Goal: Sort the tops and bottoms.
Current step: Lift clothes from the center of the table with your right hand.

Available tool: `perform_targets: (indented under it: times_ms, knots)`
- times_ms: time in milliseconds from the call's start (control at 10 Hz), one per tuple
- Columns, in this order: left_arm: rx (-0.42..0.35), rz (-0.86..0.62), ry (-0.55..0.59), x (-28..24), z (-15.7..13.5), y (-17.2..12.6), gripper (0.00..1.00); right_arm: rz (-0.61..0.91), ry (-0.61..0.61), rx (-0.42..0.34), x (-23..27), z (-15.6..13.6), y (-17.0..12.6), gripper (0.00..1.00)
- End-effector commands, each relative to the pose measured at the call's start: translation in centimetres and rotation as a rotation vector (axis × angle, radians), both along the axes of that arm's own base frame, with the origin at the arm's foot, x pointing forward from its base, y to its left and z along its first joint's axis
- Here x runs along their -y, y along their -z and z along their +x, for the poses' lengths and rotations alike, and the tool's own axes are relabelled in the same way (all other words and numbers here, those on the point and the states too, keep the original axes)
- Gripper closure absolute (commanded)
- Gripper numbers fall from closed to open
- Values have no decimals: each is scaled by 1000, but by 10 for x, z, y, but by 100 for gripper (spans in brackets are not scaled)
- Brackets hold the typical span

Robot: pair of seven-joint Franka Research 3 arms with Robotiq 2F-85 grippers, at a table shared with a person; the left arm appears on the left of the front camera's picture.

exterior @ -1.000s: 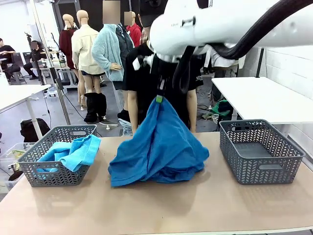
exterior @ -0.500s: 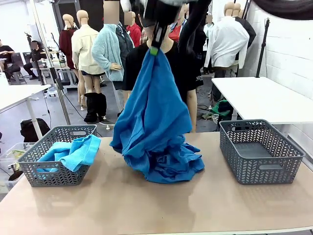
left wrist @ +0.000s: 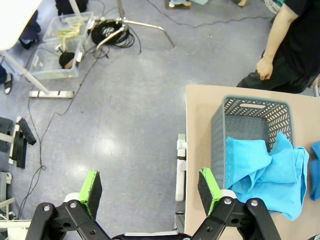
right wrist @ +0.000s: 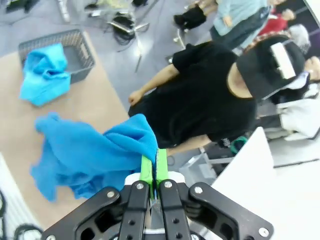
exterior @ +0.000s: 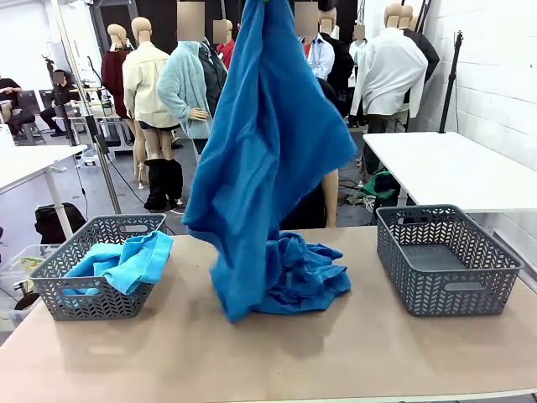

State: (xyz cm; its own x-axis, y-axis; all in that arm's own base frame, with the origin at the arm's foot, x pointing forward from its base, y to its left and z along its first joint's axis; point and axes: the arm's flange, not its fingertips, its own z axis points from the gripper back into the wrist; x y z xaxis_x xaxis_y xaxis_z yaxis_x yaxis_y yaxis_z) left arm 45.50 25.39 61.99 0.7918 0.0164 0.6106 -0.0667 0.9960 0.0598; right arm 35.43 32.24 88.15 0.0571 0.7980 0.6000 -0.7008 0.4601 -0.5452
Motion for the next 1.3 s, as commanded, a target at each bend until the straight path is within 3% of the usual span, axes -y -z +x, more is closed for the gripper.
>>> perform_targets:
  times_ms: [0, 500, 600, 1200]
  knots:
    - [-7, 16, 4, -2, -2, 1, 0, 66, 110, 28, -6, -5, -25, 100]
    - [-7, 16, 4, -2, -2, 1, 0, 200, 208, 35, -7, -23, -74, 100]
    - [-7, 16, 4, -2, -2, 1, 0, 143, 176, 34, -1, -21, -51, 100]
    - [-7, 16, 4, -2, -2, 1, 0, 143, 176, 34, -1, -21, -51, 100]
